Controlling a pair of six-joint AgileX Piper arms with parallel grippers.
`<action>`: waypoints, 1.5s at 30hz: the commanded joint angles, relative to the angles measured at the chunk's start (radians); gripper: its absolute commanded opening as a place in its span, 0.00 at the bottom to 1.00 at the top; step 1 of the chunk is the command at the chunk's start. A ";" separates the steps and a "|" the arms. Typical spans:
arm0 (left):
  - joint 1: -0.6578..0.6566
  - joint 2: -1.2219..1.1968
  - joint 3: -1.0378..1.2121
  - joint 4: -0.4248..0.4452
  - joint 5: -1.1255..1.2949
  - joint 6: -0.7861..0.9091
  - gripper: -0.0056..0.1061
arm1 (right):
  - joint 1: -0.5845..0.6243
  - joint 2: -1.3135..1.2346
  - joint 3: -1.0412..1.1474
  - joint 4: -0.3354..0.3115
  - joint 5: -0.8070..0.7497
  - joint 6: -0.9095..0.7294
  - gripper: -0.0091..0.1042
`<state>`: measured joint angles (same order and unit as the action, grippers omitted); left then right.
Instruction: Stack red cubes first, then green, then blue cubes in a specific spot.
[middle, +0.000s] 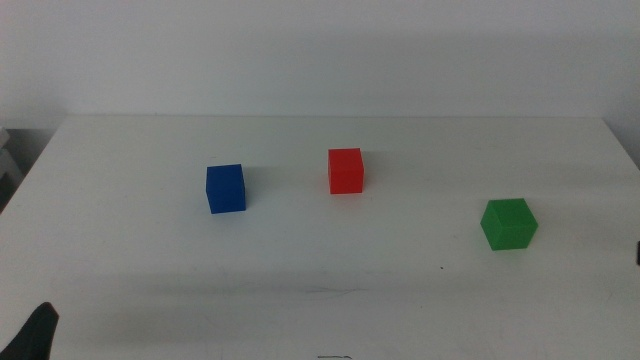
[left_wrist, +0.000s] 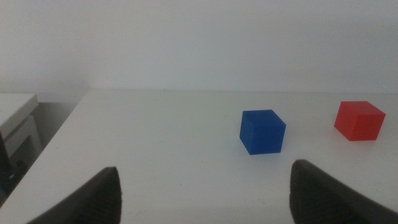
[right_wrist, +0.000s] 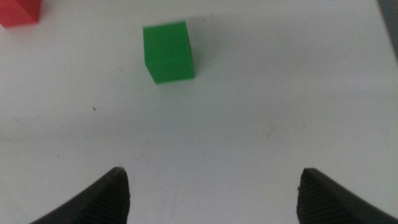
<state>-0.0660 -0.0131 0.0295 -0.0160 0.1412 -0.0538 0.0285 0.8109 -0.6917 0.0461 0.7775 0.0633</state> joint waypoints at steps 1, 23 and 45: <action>-0.001 -0.020 -0.003 -0.003 -0.077 -0.004 0.87 | -0.002 0.044 -0.039 -0.002 -0.041 -0.008 0.83; -0.001 -0.020 -0.003 -0.003 -0.077 -0.004 0.87 | 0.259 0.612 -0.508 -0.046 0.140 0.166 0.83; -0.001 -0.020 -0.003 -0.003 -0.077 -0.004 0.87 | 0.511 1.378 -1.497 -0.179 0.320 0.259 0.83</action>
<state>-0.0660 -0.0131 0.0295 -0.0160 0.1412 -0.0538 0.5340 2.2112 -2.0946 -0.1032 1.1075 0.3227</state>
